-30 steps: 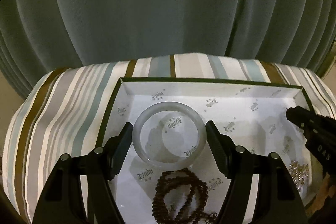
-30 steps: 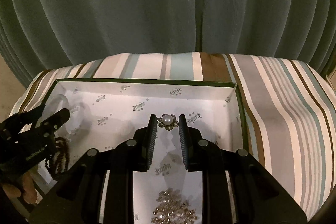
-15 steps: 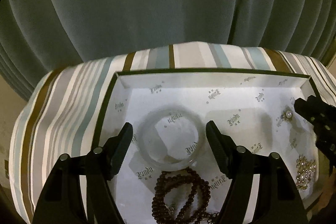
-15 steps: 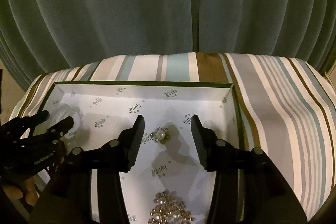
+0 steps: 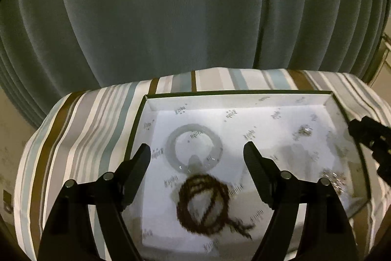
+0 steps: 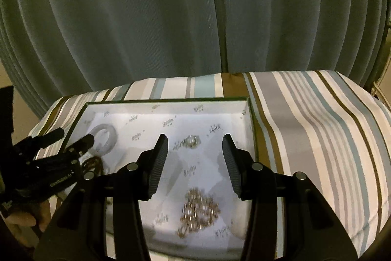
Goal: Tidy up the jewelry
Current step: 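Withdraw both open tools from the box back over the remaining jewelry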
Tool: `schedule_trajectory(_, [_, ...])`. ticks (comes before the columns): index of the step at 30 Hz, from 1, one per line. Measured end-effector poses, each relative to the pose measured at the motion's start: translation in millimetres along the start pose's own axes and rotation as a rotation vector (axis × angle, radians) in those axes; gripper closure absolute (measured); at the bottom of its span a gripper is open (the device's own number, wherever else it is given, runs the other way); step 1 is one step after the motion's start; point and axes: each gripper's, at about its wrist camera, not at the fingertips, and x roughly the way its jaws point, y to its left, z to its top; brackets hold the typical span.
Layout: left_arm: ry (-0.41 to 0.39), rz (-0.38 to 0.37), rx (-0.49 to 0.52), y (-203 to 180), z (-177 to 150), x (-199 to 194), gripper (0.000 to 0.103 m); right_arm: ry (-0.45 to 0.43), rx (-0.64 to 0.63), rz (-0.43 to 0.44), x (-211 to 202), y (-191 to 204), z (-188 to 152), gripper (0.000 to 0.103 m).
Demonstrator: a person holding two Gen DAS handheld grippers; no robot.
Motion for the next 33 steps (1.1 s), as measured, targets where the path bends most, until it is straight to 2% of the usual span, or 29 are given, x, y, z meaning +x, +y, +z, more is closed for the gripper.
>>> schedule_trajectory(7, [-0.023,-0.031,-0.019,-1,-30,-40,0.026,0.006,0.018,-0.006,-39,-7,-41,0.057])
schedule_trajectory(16, [-0.005,-0.021,-0.044,3,-95,-81,0.026,0.043,0.015,0.0,-76,-10,-104,0.057])
schedule_trajectory(23, [0.036,-0.031,-0.074,1,-145,-100,0.026,0.08,-0.006,0.009,-97,-8,-146,0.057])
schedule_trajectory(33, [0.081,-0.032,-0.101,2,-195,-117,0.026,0.113,-0.036,0.03,-116,0,-187,0.058])
